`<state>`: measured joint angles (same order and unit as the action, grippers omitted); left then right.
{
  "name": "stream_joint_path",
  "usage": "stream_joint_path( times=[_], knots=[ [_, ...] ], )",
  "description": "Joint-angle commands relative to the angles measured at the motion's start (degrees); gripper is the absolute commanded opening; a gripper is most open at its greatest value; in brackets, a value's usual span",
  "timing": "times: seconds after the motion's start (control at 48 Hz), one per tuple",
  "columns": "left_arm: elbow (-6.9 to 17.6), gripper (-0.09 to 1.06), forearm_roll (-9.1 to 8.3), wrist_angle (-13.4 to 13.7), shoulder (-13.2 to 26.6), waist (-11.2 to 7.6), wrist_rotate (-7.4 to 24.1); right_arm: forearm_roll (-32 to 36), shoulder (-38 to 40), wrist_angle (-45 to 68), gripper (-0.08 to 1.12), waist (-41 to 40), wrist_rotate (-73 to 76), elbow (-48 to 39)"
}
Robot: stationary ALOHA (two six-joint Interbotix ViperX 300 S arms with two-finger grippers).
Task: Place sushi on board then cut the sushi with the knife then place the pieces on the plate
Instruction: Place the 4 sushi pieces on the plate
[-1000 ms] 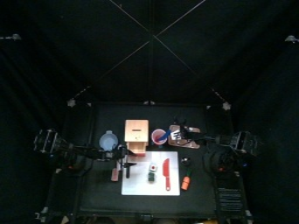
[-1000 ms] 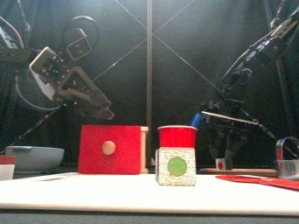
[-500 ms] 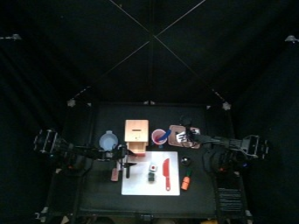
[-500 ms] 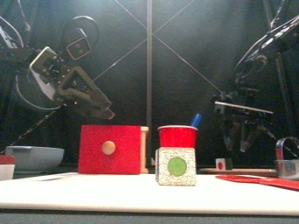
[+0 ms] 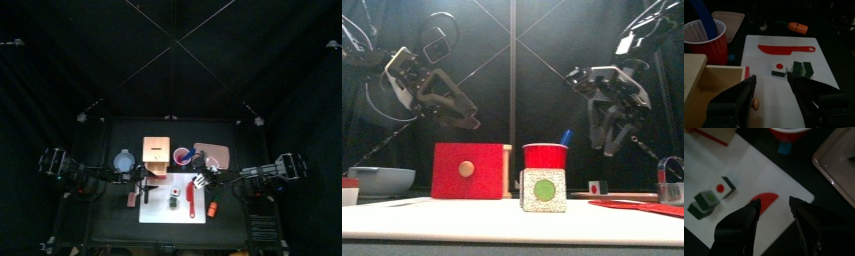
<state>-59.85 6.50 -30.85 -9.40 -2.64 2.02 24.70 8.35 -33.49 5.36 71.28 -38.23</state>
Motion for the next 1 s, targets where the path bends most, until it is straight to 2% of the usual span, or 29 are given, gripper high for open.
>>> stream_joint_path(
  times=[0.021,0.312,0.396,0.583,0.833,1.0],
  knots=[
    [1.0,0.88,-0.18,-0.4,-0.7,0.09,0.1,0.6,-2.7,0.9,0.84,1.5,-0.1,5.1],
    [0.5,0.88,-0.18,-0.4,-0.6,0.09,0.1,6.9,-8.8,3.2,0.84,5.0,-1.1,8.0],
    [0.6,0.88,-0.18,-0.4,-0.6,0.09,0.1,6.8,-9.5,4.6,0.84,5.2,-4.7,8.2],
    [0.7,0.88,-0.09,-0.4,-0.6,0.18,0.0,1.2,-10.8,5.3,0.84,4.6,-18.7,8.7],
    [1.0,0.88,0.18,-0.3,-0.6,0.26,-0.1,-11.2,-11.2,5.4,0.84,2.7,-38.3,9.0],
    [1.4,0.88,0.97,-0.4,-0.3,0.26,-0.1,-12.8,-12.5,5.5,0.84,1.3,-45.5,10.0]
  ],
)
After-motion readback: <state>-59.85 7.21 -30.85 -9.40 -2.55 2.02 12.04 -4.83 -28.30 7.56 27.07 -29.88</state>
